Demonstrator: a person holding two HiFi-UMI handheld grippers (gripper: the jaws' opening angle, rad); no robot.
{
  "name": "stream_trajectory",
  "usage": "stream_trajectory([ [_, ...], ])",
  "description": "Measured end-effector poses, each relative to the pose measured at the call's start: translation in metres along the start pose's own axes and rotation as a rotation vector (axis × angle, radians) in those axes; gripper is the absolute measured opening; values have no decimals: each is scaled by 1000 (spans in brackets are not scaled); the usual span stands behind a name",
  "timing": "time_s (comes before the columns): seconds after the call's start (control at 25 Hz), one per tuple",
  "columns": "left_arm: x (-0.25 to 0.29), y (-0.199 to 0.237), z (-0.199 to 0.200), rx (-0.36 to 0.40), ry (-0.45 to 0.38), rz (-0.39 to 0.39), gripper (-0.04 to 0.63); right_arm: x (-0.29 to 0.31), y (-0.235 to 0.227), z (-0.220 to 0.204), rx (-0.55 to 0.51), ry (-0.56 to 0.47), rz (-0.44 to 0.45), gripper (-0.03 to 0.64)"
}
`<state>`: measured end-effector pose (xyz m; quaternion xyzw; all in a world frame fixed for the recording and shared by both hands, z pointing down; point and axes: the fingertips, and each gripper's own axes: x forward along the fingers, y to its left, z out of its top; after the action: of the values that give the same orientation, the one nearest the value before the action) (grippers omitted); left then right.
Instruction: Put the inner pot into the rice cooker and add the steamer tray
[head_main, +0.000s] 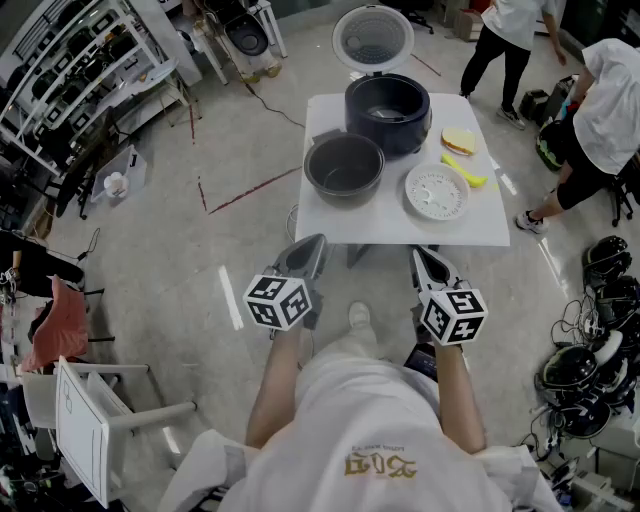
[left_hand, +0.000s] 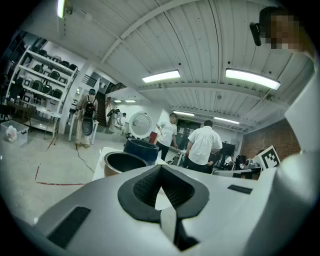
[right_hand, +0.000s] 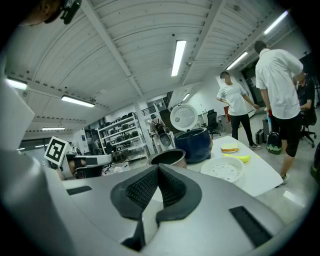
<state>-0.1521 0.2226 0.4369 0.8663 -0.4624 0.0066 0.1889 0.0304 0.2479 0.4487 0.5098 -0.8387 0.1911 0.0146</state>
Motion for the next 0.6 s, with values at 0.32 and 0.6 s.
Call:
stream_trajectory([
  [0.32, -21, 10, 1, 14, -21, 33, 16, -3, 17, -4, -46, 7, -2, 9],
  [0.6, -23, 13, 1, -233, -69, -23, 256, -11, 22, -2, 151, -41, 93, 144],
])
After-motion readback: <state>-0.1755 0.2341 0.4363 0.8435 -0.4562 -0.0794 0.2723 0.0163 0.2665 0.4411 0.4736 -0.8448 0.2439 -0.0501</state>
